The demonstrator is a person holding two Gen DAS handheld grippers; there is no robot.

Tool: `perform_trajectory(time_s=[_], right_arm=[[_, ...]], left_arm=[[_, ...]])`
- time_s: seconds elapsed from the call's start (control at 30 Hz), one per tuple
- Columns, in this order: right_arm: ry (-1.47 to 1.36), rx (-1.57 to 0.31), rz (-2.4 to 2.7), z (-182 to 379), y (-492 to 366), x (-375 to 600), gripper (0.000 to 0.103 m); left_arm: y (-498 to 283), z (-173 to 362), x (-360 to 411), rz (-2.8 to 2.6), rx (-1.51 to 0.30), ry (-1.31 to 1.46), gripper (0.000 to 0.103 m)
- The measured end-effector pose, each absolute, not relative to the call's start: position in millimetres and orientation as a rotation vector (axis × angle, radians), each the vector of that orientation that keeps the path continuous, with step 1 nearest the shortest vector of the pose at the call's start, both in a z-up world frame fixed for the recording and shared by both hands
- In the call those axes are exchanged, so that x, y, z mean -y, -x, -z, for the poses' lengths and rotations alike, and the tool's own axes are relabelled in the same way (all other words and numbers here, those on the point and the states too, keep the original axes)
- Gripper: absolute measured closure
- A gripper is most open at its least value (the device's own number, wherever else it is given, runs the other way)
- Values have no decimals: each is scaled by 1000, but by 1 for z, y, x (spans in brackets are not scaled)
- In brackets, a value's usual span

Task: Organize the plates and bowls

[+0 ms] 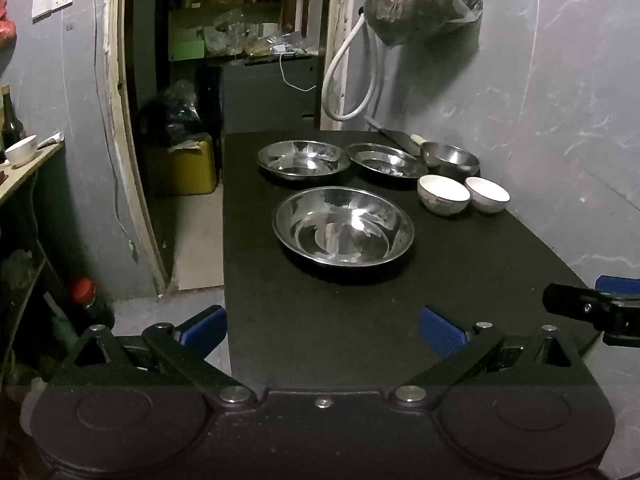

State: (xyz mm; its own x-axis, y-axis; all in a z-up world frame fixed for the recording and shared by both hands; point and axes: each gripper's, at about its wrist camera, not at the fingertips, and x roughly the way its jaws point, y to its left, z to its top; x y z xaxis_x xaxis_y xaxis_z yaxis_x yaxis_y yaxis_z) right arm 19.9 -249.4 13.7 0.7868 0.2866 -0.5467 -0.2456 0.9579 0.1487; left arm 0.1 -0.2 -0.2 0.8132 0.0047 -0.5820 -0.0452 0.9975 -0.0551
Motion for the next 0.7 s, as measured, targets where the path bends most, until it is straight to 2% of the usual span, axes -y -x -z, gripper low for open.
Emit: perform_trajectory(time_s=[0.7], right_arm=[[-69, -597, -280, -15, -16, 249, 0]], left_arm=[[-3, 0, 3, -6, -633, 57, 1]])
